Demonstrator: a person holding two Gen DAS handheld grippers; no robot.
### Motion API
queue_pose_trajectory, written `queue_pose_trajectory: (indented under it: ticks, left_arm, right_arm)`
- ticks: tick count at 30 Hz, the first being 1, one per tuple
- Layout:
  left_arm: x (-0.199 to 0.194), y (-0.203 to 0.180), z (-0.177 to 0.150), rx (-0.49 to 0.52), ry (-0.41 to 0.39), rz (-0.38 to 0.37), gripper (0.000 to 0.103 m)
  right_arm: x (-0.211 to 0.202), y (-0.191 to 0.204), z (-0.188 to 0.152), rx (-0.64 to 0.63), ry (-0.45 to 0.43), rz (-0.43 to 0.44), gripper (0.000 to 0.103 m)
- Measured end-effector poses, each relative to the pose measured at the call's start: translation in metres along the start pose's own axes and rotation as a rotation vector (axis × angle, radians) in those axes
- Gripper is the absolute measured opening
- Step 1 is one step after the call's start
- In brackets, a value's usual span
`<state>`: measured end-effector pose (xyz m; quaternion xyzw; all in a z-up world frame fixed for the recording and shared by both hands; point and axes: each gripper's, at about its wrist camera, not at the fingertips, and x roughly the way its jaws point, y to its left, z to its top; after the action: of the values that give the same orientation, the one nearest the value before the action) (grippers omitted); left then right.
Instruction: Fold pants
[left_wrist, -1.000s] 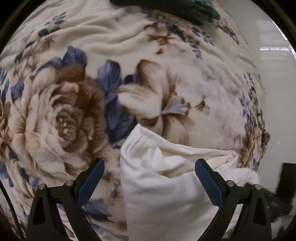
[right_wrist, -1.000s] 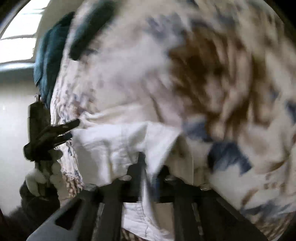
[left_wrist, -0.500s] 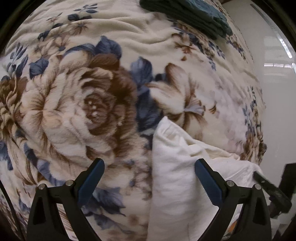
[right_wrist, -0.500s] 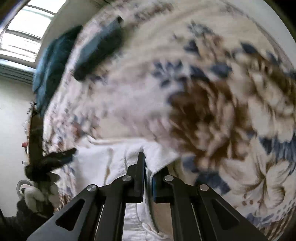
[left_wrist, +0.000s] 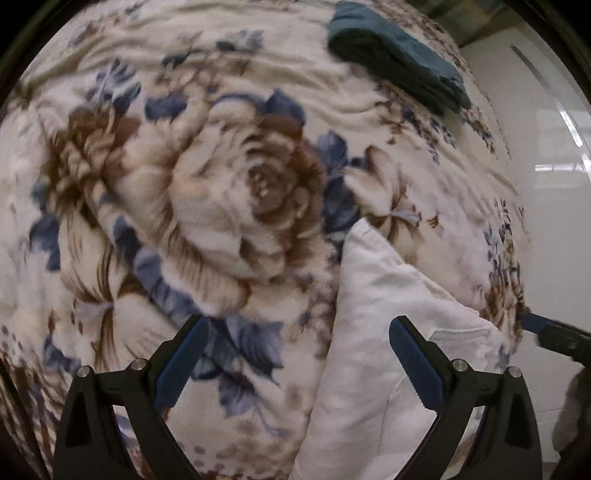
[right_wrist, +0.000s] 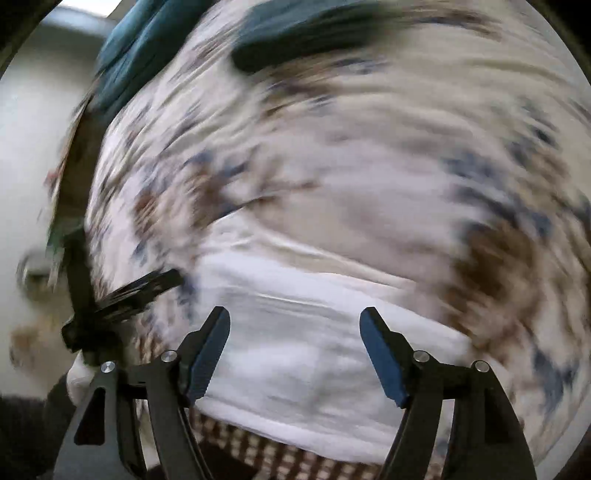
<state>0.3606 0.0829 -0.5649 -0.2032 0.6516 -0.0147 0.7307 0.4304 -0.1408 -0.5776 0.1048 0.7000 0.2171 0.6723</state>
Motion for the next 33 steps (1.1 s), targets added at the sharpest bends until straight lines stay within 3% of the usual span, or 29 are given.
queue_pose_trajectory:
  ticks: [1,4,8,10,11,12,14,16,18,20,24,27,31,33]
  left_arm:
    - [0.002,0.005,0.001,-0.023,0.019,-0.018,0.100]
    - [0.009,0.008,0.013,-0.060,0.063,-0.128,0.100]
    - [0.033,-0.021,0.040,0.003,0.143,-0.220,0.099]
    - [0.045,-0.048,0.049,0.096,0.164,-0.195,0.098]
    - [0.050,-0.058,0.051,0.134,0.171,-0.180,0.091]
    - [0.055,-0.068,0.052,0.171,0.180,-0.157,0.077]
    - [0.064,-0.081,0.050,0.245,0.199,-0.098,0.066]
    - [0.070,-0.083,0.049,0.281,0.185,-0.060,0.055]
    - [0.070,-0.077,0.051,0.264,0.179,-0.066,0.045]
    - [0.068,-0.071,0.052,0.246,0.170,-0.065,0.038]
    - [0.061,-0.064,0.054,0.205,0.142,-0.059,0.034]
    - [0.061,-0.064,0.062,0.167,0.126,-0.066,0.033]
    - [0.061,-0.062,0.082,0.165,0.088,-0.037,0.031]
    - [0.058,-0.059,0.090,0.142,0.088,-0.080,0.033]
  right_arm:
    - [0.011,0.001,0.007,-0.009,0.035,-0.065,0.075]
    - [0.012,-0.030,0.008,0.056,0.014,-0.206,0.075]
    - [0.008,-0.105,-0.024,0.318,-0.007,-0.103,0.076]
    - [0.014,-0.126,-0.039,0.374,-0.005,-0.013,0.076]
    - [0.022,-0.136,-0.046,0.397,0.000,0.034,0.076]
    - [0.030,-0.141,-0.049,0.411,0.006,0.061,0.076]
    - [0.044,-0.149,-0.057,0.439,-0.030,0.116,0.075]
    - [0.048,-0.150,-0.060,0.440,-0.080,0.126,0.048]
    - [0.037,-0.146,-0.065,0.438,-0.122,0.132,0.039]
    - [0.023,-0.125,-0.067,0.373,-0.162,0.081,0.036]
    - [-0.011,-0.085,-0.069,0.275,-0.274,0.015,0.034]
    - [-0.026,-0.078,-0.063,0.265,-0.332,-0.011,0.034]
    - [-0.012,-0.104,-0.052,0.306,-0.289,-0.062,0.034]
    - [0.004,-0.118,-0.050,0.348,-0.241,-0.073,0.037]
